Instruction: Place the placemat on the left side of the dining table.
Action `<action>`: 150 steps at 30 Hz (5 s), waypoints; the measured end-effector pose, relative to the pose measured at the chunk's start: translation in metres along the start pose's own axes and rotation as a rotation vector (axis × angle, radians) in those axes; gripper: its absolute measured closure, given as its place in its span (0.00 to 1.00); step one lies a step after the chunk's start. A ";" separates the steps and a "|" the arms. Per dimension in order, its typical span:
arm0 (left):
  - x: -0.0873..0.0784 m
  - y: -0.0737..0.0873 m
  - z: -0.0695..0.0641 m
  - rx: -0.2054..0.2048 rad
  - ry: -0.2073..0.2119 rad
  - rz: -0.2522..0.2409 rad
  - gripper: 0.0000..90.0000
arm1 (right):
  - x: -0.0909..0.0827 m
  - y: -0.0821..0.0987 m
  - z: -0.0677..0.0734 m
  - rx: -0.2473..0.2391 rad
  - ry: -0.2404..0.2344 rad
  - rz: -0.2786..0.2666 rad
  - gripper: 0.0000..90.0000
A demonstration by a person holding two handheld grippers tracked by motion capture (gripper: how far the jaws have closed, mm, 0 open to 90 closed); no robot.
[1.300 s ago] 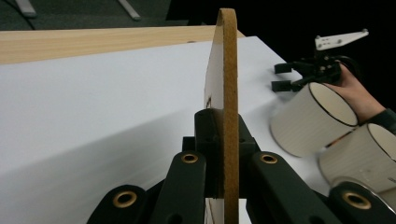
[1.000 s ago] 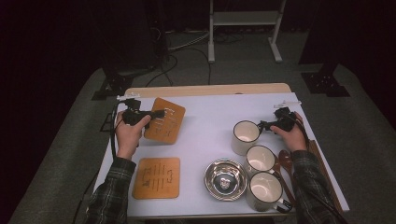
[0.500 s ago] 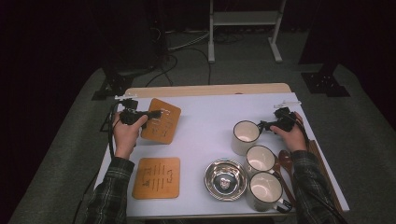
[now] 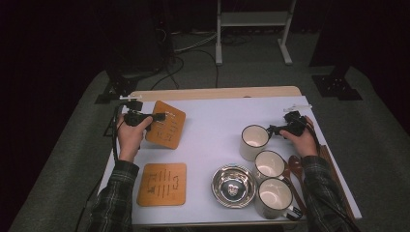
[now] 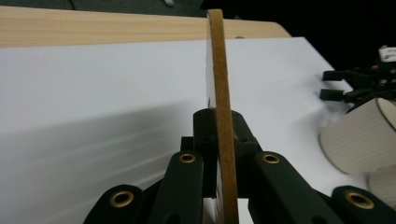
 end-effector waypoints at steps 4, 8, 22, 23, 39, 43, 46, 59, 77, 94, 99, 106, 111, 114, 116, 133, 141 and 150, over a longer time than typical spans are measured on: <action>0.005 -0.004 0.001 -0.002 -0.025 0.019 0.94 | 0.000 0.000 0.000 0.003 -0.001 0.002 0.15; 0.009 -0.007 0.001 -0.005 -0.047 0.040 0.93 | 0.000 0.000 0.000 0.004 -0.001 0.002 0.15; 0.018 -0.013 0.014 -0.039 -0.135 0.089 0.89 | 0.000 0.000 -0.001 0.005 -0.005 0.003 0.15; 0.019 -0.014 0.015 -0.038 -0.141 0.098 0.88 | 0.000 0.000 -0.001 0.006 -0.006 0.003 0.15; 0.026 -0.015 0.026 -0.015 -0.280 0.167 0.78 | 0.000 0.000 -0.001 0.010 -0.010 0.002 0.15; 0.027 -0.015 0.026 -0.012 -0.300 0.183 0.77 | 0.000 0.000 -0.001 0.009 -0.009 0.002 0.15; 0.027 -0.015 0.029 -0.003 -0.341 0.201 0.71 | 0.000 0.000 -0.001 0.009 -0.008 0.002 0.15; 0.026 -0.014 0.039 -0.024 -0.414 0.228 0.58 | 0.000 0.000 -0.001 0.011 -0.010 0.002 0.15; 0.026 -0.011 0.052 -0.062 -0.458 0.269 0.48 | 0.000 0.000 -0.001 0.010 -0.010 0.002 0.15; 0.028 -0.005 0.071 -0.106 -0.476 0.314 0.39 | 0.000 0.000 -0.001 0.010 -0.010 0.002 0.15; 0.030 -0.003 0.075 -0.120 -0.479 0.324 0.37 | 0.000 0.000 -0.001 0.011 -0.010 0.002 0.15; 0.033 0.000 0.081 -0.130 -0.493 0.338 0.34 | 0.000 0.000 -0.001 0.010 -0.010 0.002 0.15; 0.034 0.002 0.084 -0.131 -0.499 0.346 0.33 | 0.000 0.000 -0.001 0.011 -0.011 0.002 0.15; 0.035 0.003 0.086 -0.120 -0.508 0.348 0.32 | 0.000 0.000 -0.001 0.011 -0.010 0.002 0.15; 0.036 0.004 0.087 -0.126 -0.506 0.348 0.32 | 0.000 0.000 -0.001 0.011 -0.010 0.002 0.15; 0.035 0.005 0.083 -0.074 -0.501 0.346 0.30 | 0.000 0.000 -0.001 0.011 -0.010 0.002 0.15; 0.036 0.003 0.070 -0.032 -0.451 0.331 0.23 | 0.001 0.000 -0.001 0.010 -0.010 0.002 0.15; 0.039 0.003 0.053 0.023 -0.396 0.338 0.18 | 0.001 0.000 -0.001 0.011 -0.011 0.003 0.15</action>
Point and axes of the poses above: each handheld gripper's, and its own axes: x roughly forward along the jaws, y roughly out of its underside, z roughly to its left, the point moved 6 cm from there along x, roughly forward along the jaws, and after that the axes turned 10 degrees about -x, right-handed, at the moved point
